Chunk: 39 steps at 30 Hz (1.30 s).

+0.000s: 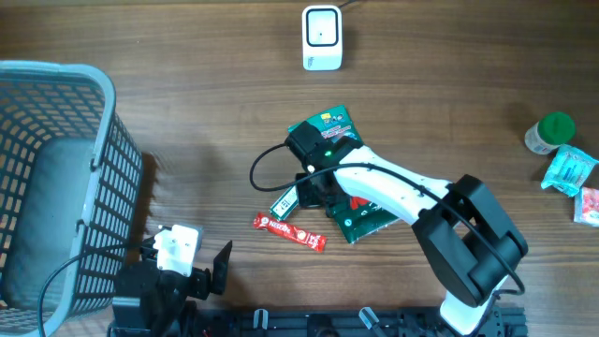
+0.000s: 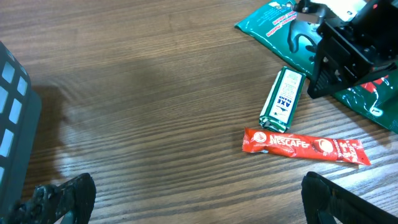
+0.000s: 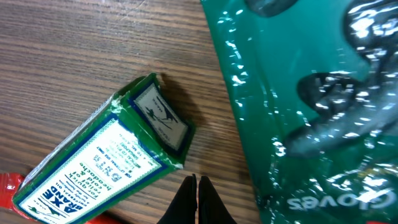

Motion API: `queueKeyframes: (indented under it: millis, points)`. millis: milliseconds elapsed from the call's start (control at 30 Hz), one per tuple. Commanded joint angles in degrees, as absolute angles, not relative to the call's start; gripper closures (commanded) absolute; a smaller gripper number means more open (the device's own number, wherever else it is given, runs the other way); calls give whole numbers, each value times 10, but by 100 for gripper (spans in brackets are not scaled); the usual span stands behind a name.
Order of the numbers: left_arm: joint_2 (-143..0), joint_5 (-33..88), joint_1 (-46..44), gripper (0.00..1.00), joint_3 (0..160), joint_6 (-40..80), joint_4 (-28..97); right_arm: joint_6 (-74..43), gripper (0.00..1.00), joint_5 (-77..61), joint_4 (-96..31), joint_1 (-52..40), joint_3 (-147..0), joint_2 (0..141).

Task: Scan the item barcode
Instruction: 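Grasp the AXE oil box with the right gripper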

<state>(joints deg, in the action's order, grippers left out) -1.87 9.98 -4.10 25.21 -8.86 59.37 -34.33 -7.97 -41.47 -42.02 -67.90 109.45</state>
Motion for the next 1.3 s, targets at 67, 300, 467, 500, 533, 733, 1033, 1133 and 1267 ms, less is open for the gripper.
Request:
queueKeyframes:
  millis: [67, 300, 467, 500, 533, 733, 1033, 1133, 1267]
  points:
    - [-16, 105, -39, 0, 251, -85, 592, -343, 95, -167, -317, -419, -681, 1109]
    - [-16, 105, -39, 0, 251, -86, 592, -276, 93, -80, -177, -400, -696, 1108]
    - [-16, 105, -39, 0, 251, -85, 592, -142, 82, -166, -325, -390, -764, 1085]
    - [-16, 105, -39, 0, 251, -85, 592, -96, 75, -204, -351, -391, -765, 1080]
    - [-16, 105, -39, 0, 251, -85, 592, -62, 52, -224, -380, -392, -764, 1080]
    - [-16, 105, -39, 0, 251, -86, 592, -1, 0, -235, -446, -396, -754, 1084]
    - [-16, 105, -39, 0, 251, -85, 592, 53, 0, -176, -427, -454, -752, 1132]
    - [-16, 105, -39, 0, 251, -85, 592, 41, 2, -151, -427, -455, -752, 1161]
    - [-16, 105, -39, 0, 251, -85, 592, 18, 27, -132, -418, -455, -752, 1165]
